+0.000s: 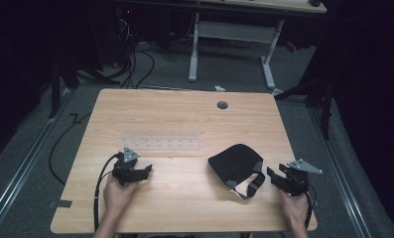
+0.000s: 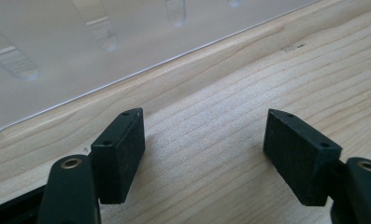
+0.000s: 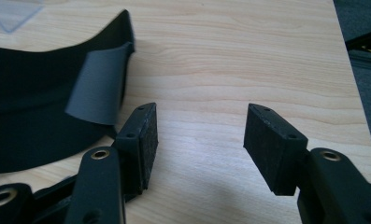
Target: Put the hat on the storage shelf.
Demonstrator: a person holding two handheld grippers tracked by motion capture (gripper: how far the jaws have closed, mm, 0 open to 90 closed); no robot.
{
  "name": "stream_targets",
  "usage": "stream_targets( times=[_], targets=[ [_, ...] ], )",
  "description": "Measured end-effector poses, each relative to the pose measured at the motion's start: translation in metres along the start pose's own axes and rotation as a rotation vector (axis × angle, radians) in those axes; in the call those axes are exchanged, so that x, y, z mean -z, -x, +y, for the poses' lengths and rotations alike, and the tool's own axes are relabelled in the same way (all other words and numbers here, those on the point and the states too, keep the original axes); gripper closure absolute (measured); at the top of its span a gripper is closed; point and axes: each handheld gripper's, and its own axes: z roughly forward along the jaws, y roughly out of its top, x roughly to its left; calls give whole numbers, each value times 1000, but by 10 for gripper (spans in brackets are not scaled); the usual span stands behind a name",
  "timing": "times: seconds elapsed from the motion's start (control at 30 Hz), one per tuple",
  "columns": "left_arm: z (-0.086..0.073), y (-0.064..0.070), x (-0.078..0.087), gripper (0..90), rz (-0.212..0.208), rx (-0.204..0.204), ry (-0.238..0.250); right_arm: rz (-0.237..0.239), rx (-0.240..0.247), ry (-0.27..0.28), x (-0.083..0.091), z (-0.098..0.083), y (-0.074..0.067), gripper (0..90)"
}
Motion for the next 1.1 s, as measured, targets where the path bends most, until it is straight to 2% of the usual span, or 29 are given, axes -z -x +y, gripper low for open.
stream_targets(
  times=[0.2, 0.27, 0.4, 0.6, 0.87, 1.0, 1.1],
  targets=[
    [0, 0, 0, 298, 1, 0, 0, 47, 3, 53, 13, 2, -12, 450],
    [0, 0, 0, 298, 1, 0, 0, 55, 3, 58, 15, 2, -14, 449],
    [0, 0, 0, 298, 1, 0, 0, 100, 4, 67, 16, 6, -20, 431],
    [0, 0, 0, 298, 2, 0, 0, 106, 23, 54, 10, 10, -28, 401],
    [0, 0, 0, 297, 3, -1, -1, 131, 7, 33, -3, 16, -29, 338],
    [0, 0, 0, 297, 2, 1, 1, 140, 14, 31, -7, 19, -30, 330],
    [0, 0, 0, 296, 3, 1, 1, 162, 2, 22, -15, 22, -30, 325]
  ],
)
